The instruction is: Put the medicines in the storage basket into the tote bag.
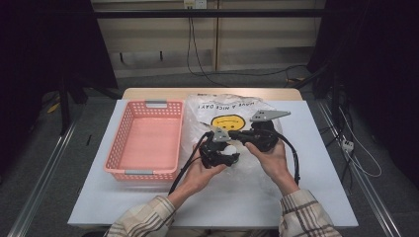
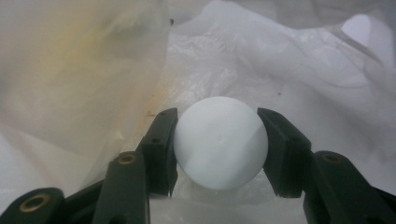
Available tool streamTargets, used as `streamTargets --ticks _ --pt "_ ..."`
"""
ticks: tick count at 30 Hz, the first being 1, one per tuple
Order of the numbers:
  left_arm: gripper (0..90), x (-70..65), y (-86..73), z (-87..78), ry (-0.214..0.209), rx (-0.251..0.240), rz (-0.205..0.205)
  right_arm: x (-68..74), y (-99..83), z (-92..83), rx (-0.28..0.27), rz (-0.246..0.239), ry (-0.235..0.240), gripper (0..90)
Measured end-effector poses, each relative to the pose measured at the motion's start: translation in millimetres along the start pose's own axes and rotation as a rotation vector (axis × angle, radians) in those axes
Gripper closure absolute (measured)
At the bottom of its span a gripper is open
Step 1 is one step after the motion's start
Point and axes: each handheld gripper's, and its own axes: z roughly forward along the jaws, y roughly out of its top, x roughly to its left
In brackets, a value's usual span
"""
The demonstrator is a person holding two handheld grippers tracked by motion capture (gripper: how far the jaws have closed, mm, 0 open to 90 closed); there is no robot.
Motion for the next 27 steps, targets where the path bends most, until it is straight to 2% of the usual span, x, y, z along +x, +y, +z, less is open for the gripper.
streamTargets --ticks 3,4,5,8,9,10,11,13,14,19,23,24,25,27 --pt "50.8 2.5 -1.7 5.5 0.023 0.005 -0.005 -0.2 -1.7 1.6 0.008 0.001 0.001 90.0" --pt "50.8 1.8 -2.5 7.7 0.057 0.012 -0.013 0.1 -2.1 2.0 0.012 0.001 -0.001 90.0" --pt "50.8 4.3 -3.4 9.7 0.037 0.01 -0.015 0.2 -2.4 2.4 0.013 0.002 0.0 90.0" --pt "50.7 6.5 -4.9 13.6 0.048 0.013 -0.028 0.0 -3.8 3.8 0.022 0.004 0.003 90.0" --pt "50.7 7.3 -4.9 13.3 0.046 0.03 -0.026 -0.5 -4.4 4.2 0.025 0.003 0.002 90.0" --pt "50.4 5.9 -4.9 14.2 0.076 0.021 -0.027 -0.6 -4.9 4.4 0.026 0.005 0.002 90.0" --pt "50.0 7.3 -4.5 13.7 0.044 0.019 -0.03 -0.9 -5.2 4.6 0.026 0.006 0.003 90.0" --pt "45.9 7.2 -3.1 11.2 0.041 0.01 -0.036 -1.4 -5.2 4.0 0.025 0.01 0.003 90.0" --pt "44.2 7.7 -2.7 9.4 0.02 0.01 -0.033 -1.7 -5.2 3.8 0.024 0.009 0.002 90.0" --pt "33.8 6.6 -1.8 -1.7 -0.024 0.008 -0.027 -3.2 -5.4 2.6 0.021 0.014 -0.001 90.0" --pt "26.1 3.4 0.5 -13.6 -0.039 -0.001 0.0 -4.0 -5.7 3.0 0.021 0.015 -0.002 90.0" --pt "24.0 0.9 1.4 -16.7 -0.016 0.002 0.009 -4.2 -5.8 3.0 0.022 0.014 -0.002 90.0" --pt "22.7 1.0 2.0 -19.7 -0.048 -0.005 0.029 -4.5 -5.9 3.0 0.021 0.014 -0.002 90.0" --pt "20.1 -1.7 3.1 -26.4 -0.048 -0.003 0.05 -5.1 -6.2 3.1 0.019 0.019 0.002 90.0"
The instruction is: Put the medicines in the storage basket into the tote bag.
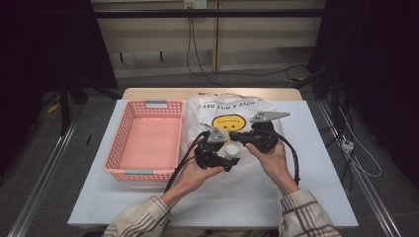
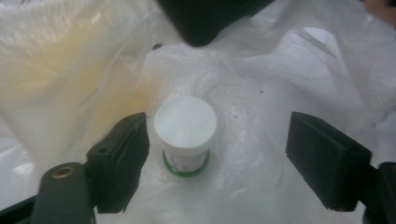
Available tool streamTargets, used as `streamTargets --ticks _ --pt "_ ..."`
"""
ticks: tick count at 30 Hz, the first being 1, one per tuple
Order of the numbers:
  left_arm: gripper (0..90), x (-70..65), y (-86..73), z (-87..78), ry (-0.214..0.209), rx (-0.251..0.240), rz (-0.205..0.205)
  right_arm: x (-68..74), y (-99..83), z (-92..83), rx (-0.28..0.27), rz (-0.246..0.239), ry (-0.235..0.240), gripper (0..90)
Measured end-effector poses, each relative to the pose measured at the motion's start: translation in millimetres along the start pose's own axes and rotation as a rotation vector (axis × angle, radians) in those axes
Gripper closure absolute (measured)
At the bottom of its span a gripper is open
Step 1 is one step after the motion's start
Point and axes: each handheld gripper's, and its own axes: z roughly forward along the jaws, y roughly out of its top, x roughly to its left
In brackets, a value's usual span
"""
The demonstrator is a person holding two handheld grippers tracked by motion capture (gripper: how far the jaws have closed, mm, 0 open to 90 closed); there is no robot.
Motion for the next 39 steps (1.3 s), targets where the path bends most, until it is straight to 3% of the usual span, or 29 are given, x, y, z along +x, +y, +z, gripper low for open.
streamTargets --ticks 3,11,14,22,31,39 --pt "16.8 -2.5 0.3 -9.6 -0.007 0.004 0.02 -0.7 -1.1 1.3 0.004 0.001 0.0 90.0" --pt "12.9 -6.6 -5.6 -37.6 -0.022 -0.032 0.025 -1.7 -3.1 4.2 0.014 0.002 0.0 90.0" --pt "11.2 -8.9 -6.5 -47.0 -0.013 -0.045 0.044 -2.7 -4.2 5.3 0.019 0.004 -0.001 90.0" --pt "11.4 -6.4 -14.7 -74.6 -0.003 -0.069 0.04 -3.7 -5.0 6.8 0.023 0.01 -0.001 90.0" --pt "11.2 -2.2 -30.6 -93.1 0.039 -0.069 0.057 -5.5 -8.3 11.0 0.041 0.004 -0.007 90.0" --pt "11.1 -2.6 -46.7 -97.4 0.046 -0.063 0.035 -1.6 -11.1 10.2 0.05 -0.006 -0.011 90.0"
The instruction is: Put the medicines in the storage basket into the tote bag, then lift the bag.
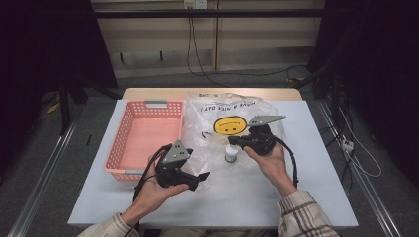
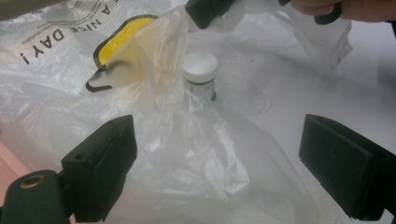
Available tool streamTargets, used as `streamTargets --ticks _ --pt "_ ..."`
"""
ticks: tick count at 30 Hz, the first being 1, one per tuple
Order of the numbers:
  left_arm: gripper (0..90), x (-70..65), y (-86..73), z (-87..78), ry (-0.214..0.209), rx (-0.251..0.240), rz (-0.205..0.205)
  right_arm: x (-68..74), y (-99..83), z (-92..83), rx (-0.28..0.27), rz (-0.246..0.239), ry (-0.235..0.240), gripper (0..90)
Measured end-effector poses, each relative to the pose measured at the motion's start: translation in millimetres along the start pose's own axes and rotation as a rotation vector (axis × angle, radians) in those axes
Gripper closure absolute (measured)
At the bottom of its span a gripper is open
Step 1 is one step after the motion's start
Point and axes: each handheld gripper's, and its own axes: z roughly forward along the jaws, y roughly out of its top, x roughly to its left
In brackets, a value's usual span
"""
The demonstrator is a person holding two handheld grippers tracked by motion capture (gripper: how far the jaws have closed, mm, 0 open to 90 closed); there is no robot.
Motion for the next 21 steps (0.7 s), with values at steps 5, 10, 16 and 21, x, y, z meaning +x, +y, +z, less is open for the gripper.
streamTargets --ticks 5,10,16,21 --pt "11.2 0.0 -4.1 -2.6 -0.006 0.019 0.002 0.5 -0.2 -0.3 -0.003 0.001 -0.001 90.0" --pt "11.4 -3.2 -9.7 -7.7 0.006 0.03 0.012 1.7 -1.2 -4.4 -0.008 0.006 -0.021 74.8" --pt "11.1 -10.3 -19.5 -14.9 -0.009 0.036 0.011 5.3 -2.9 -23.9 -0.013 -0.015 -0.069 61.9" --pt "10.5 -23.2 -24.7 -21.3 -0.008 0.044 0.039 11.6 -13.4 -40.6 -0.022 -0.029 -0.085 49.4"
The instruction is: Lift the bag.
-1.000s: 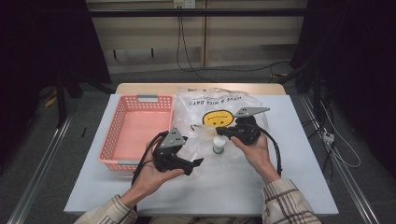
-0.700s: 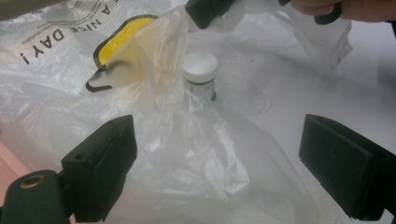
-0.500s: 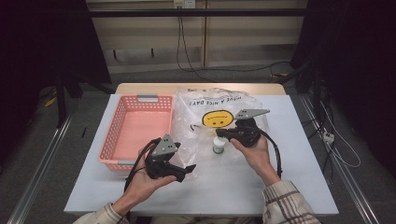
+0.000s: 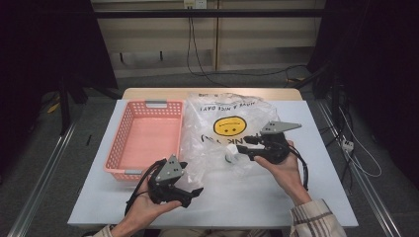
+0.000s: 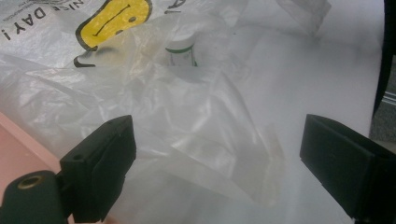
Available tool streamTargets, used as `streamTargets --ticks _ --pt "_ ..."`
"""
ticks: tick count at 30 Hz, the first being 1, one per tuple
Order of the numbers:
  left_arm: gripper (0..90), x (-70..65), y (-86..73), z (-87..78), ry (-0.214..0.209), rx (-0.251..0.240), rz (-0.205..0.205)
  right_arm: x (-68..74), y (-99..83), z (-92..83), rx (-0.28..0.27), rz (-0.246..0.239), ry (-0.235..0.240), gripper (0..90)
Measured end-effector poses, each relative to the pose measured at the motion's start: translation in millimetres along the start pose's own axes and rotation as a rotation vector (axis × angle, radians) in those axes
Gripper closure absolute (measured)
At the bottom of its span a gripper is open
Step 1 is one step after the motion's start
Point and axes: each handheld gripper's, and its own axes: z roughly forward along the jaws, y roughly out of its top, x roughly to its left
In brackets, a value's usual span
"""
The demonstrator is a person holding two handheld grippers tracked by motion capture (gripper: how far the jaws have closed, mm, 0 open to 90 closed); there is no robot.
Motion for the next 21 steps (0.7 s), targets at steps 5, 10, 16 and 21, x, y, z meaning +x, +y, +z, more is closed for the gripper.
streamTargets --ticks 5,10,16,21 --pt "10.9 -6.8 -10.8 -1.7 0.021 0.015 -0.003 0.6 -13.1 -26.1 -0.019 0.003 -0.01 36.7" --pt "12.8 -10.9 -19.3 -1.3 0.03 0.03 -0.011 2.0 -33.6 -54.7 -0.011 0.023 -0.071 28.9" --pt "15.4 -20.0 -22.0 6.9 0.023 0.065 0.0 3.2 -65.3 -81.9 0.019 0.053 -0.145 25.0" --pt "19.0 -18.6 -22.8 13.6 0.032 0.063 0.002 -8.1 -92.0 -91.4 0.043 0.091 -0.18 23.0"
